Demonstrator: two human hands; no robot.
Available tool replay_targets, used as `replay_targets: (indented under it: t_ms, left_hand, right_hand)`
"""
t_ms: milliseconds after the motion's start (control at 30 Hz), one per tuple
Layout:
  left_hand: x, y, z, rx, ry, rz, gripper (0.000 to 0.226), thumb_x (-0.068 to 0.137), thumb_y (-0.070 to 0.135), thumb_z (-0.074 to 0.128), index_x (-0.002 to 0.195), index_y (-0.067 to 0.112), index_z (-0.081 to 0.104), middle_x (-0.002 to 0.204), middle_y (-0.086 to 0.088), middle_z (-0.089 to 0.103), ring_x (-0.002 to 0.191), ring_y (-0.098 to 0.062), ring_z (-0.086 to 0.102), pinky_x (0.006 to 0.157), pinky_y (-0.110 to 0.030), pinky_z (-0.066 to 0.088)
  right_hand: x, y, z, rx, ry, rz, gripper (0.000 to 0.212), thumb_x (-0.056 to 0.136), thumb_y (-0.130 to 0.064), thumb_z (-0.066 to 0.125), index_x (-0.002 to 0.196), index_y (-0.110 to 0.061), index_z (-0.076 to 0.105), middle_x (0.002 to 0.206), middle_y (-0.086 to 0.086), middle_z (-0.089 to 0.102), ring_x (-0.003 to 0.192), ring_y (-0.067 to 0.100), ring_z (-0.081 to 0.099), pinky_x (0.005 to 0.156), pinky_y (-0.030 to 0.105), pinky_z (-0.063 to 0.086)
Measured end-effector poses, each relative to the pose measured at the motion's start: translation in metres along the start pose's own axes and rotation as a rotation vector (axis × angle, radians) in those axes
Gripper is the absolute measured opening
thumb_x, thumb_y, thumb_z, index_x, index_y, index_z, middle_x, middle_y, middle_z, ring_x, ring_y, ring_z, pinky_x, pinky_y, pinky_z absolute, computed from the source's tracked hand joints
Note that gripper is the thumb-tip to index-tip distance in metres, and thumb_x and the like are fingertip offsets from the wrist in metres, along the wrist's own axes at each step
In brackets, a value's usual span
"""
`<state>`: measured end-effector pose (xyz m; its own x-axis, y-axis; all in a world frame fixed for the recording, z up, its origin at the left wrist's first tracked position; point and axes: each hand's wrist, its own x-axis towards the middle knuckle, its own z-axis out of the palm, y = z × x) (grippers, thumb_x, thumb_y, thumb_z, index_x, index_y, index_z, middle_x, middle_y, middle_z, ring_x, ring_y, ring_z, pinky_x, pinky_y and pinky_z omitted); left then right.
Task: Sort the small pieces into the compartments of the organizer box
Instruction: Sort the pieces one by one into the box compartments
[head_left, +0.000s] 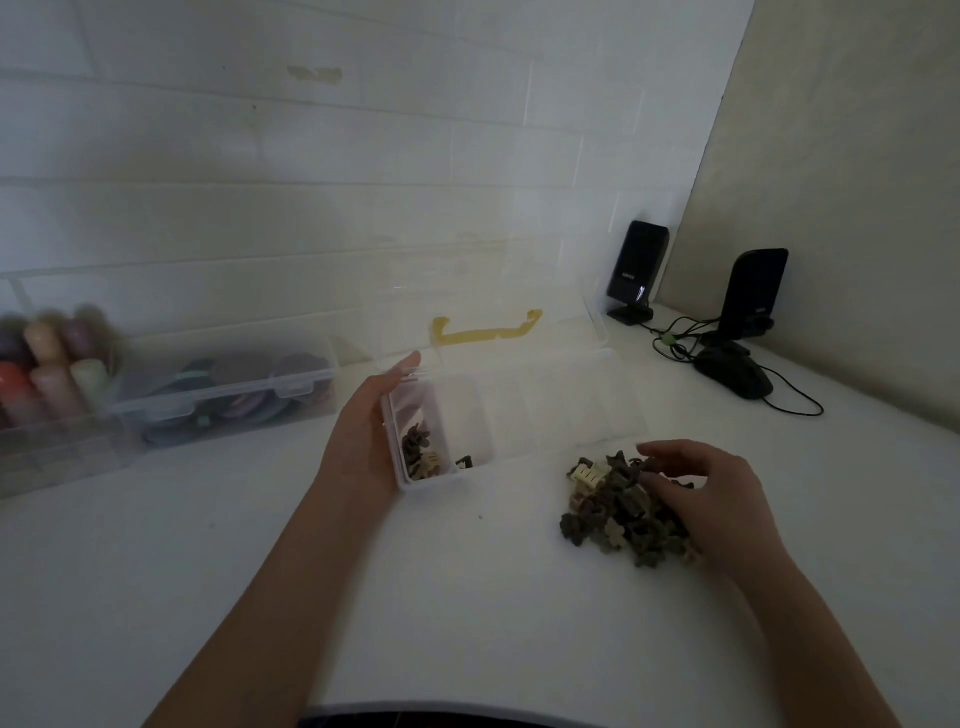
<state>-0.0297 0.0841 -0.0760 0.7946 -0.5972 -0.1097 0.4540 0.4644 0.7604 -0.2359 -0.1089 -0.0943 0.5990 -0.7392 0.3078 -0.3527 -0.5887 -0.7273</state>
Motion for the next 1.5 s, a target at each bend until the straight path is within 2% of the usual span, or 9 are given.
replay_targets:
  t_ms: [233,333,433,600,733,933,1133,1233,1500]
  left_hand:
    - [0.000,0.000,0.001,0.011,0.033,0.027,0.047,0.063,0.020,0.070,0.111,0.018,0.068,0.112,-0.003,0.063,0.113,-0.019,0.056,0.091,-0.033,0.045]
    - [0.000,-0.001,0.002,0.034,0.034,0.046,0.035,0.081,0.020,0.060,0.116,0.016,0.065,0.114,-0.003,0.065,0.118,-0.021,0.056,0.104,-0.037,0.039]
    - [0.001,-0.001,0.002,0.045,0.038,0.050,0.032,0.091,0.017,0.049,0.120,0.015,0.064,0.115,-0.005,0.064,0.118,-0.022,0.056,0.103,-0.037,0.039]
    - [-0.002,0.000,0.006,0.040,-0.005,0.041,0.025,0.093,0.016,0.046,0.110,0.018,0.065,0.101,-0.001,0.065,0.097,-0.014,0.061,0.074,-0.022,0.052]
    - [-0.003,-0.001,0.007,0.002,-0.024,0.009,0.022,0.093,0.016,0.048,0.103,0.019,0.067,0.099,0.001,0.065,0.093,-0.012,0.061,0.059,-0.017,0.053]
    - [0.001,-0.004,0.004,0.024,-0.049,-0.013,0.024,0.093,0.018,0.049,0.103,0.020,0.070,0.099,0.000,0.065,0.089,-0.012,0.061,0.076,-0.028,0.045]
    - [-0.002,-0.004,0.004,0.014,-0.079,-0.016,0.025,0.092,0.018,0.048,0.106,0.021,0.069,0.096,0.003,0.068,0.087,-0.010,0.064,0.071,-0.028,0.049]
    - [-0.003,-0.003,0.004,0.031,-0.091,0.015,0.026,0.093,0.016,0.045,0.104,0.020,0.068,0.090,0.003,0.071,0.077,-0.007,0.069,0.062,-0.022,0.053]
    - [-0.004,-0.002,0.005,0.107,-0.105,0.031,0.029,0.091,0.012,0.042,0.100,0.021,0.069,0.092,-0.001,0.065,0.089,-0.012,0.061,0.080,-0.029,0.044]
  right_hand:
    - [-0.001,-0.006,-0.001,0.158,0.010,-0.088,0.016,0.076,-0.011,0.074,0.082,-0.025,0.071,0.090,-0.015,0.070,0.090,0.002,0.063,0.081,0.021,0.048]
    - [-0.005,-0.014,0.000,0.336,-0.025,-0.114,0.014,0.076,0.001,0.071,0.078,-0.012,0.066,0.088,-0.009,0.074,0.085,0.005,0.069,0.073,0.022,0.056]
    - [-0.008,-0.020,0.001,0.377,-0.061,-0.128,0.015,0.077,0.001,0.070,0.081,-0.012,0.064,0.082,-0.009,0.074,0.077,0.010,0.070,0.065,0.023,0.057]
    - [-0.012,-0.026,0.001,0.401,-0.091,-0.129,0.034,0.077,-0.005,0.071,0.103,-0.026,0.066,0.082,-0.011,0.073,0.074,0.006,0.068,0.066,0.015,0.053]
    - [-0.011,-0.028,0.001,0.327,-0.115,-0.155,0.023,0.077,-0.005,0.071,0.087,-0.025,0.072,0.083,-0.015,0.072,0.077,0.003,0.066,0.068,0.011,0.050]
    - [-0.013,-0.031,0.004,0.338,-0.110,-0.174,0.011,0.078,-0.006,0.069,0.080,-0.016,0.071,0.080,-0.011,0.072,0.075,0.005,0.065,0.067,0.011,0.049]
    - [-0.017,-0.039,0.013,0.355,-0.130,-0.219,0.014,0.078,-0.006,0.070,0.086,-0.018,0.070,0.082,-0.013,0.070,0.072,0.004,0.064,0.065,0.013,0.050]
    - [-0.017,-0.050,0.022,0.417,-0.138,-0.268,0.018,0.078,-0.001,0.070,0.087,-0.016,0.067,0.085,-0.008,0.070,0.077,0.013,0.066,0.066,0.023,0.054]
    - [-0.009,-0.085,0.044,0.467,-0.228,-0.468,0.022,0.081,0.009,0.062,0.086,-0.012,0.064,0.098,-0.003,0.069,0.090,0.014,0.067,0.079,0.024,0.054]
